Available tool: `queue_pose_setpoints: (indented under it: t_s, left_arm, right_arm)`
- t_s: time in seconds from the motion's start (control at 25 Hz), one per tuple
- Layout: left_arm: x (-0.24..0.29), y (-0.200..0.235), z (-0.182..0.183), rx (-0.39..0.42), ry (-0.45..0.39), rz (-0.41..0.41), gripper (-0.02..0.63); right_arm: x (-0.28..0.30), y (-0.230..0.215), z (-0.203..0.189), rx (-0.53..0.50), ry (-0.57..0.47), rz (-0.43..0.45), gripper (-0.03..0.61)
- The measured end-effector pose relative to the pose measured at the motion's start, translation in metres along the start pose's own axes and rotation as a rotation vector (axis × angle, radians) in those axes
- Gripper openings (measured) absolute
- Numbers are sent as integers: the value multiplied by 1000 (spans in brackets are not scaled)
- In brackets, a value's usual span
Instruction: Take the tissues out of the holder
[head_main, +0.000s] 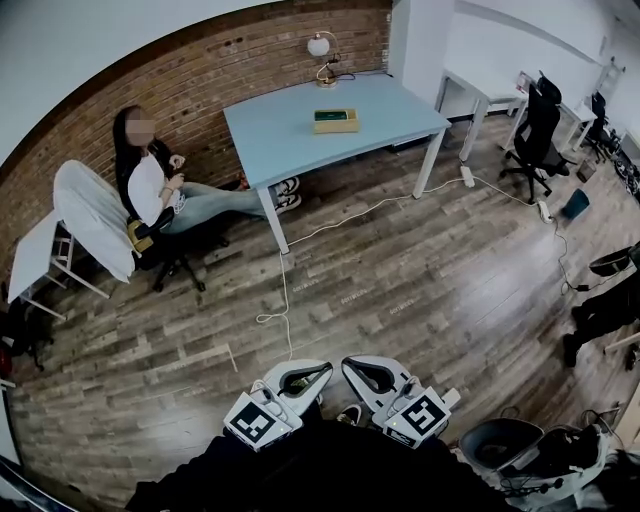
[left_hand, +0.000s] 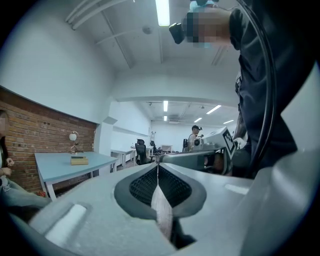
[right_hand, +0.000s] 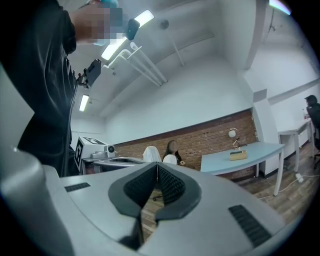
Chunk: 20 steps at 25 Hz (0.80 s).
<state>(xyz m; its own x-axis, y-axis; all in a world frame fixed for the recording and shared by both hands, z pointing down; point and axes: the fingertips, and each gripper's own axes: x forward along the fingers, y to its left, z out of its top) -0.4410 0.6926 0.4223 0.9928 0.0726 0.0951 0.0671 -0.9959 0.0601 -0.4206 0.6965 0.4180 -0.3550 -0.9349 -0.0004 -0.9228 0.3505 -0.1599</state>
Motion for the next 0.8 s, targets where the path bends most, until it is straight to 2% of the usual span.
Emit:
queue_pose_setpoints:
  t_s: [0.4, 0.56, 0.8]
  left_arm:
    - [23, 62, -3, -45, -18, -30, 9]
    - [40, 98, 3, -49, -29, -48, 9]
    - [56, 153, 20, -59, -56, -61, 9]
  right_arm:
    - [37, -45, -5, 19, 28, -58, 8]
    - [62, -71, 8, 30, 14, -67, 8]
    - [102, -109, 18, 14, 49, -82, 8]
